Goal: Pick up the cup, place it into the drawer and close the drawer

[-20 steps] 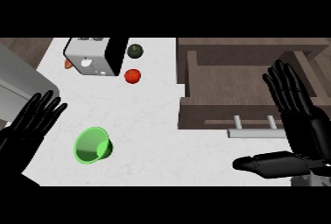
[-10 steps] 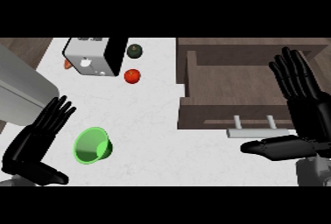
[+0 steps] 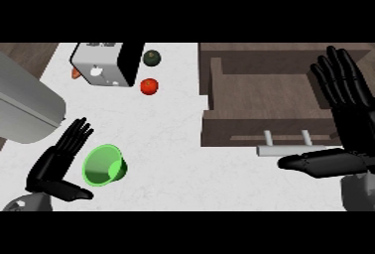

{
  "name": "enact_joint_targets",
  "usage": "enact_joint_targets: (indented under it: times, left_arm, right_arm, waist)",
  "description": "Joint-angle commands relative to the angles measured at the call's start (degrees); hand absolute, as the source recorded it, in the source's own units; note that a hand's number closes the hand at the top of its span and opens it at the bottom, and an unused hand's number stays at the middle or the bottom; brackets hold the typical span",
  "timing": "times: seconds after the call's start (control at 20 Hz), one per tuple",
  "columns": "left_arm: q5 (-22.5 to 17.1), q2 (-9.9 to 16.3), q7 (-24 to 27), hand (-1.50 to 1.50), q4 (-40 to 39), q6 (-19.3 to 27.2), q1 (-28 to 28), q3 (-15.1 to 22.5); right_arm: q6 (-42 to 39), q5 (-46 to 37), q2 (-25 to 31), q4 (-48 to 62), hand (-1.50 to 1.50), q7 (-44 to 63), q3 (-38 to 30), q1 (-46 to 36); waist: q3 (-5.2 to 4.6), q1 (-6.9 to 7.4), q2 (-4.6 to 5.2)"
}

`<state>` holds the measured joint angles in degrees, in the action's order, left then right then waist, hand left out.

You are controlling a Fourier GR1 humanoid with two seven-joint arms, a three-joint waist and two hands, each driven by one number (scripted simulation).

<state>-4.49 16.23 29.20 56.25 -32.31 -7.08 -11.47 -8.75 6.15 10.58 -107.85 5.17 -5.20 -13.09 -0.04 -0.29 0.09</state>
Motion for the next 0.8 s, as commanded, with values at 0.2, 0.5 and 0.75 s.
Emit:
enact_joint_targets:
  times: [0.2,0.5,0.75]
  left_arm:
    - [9.3,1.0,17.7,-1.5,-26.2,4.4,-10.2,0.6]
    - [11.2,2.7,27.6,-1.5,-35.1,3.4,-11.4,1.5]
    - [11.5,0.4,30.3,-1.5,-37.7,5.5,-12.8,1.9]
  right_arm:
    - [1.6,-1.7,-1.8,1.1,-1.5,1.1,1.5,-2.6]
    - [-0.3,-0.5,-0.3,2.4,-1.5,-0.5,-0.4,-2.3]
    - [-1.6,0.3,0.5,0.6,-1.5,-0.3,-0.8,0.1]
  waist:
    - [-0.04,-0.19,0.09]
    - [-0.12,-0.57,0.31]
    - [-0.13,-0.77,0.26]
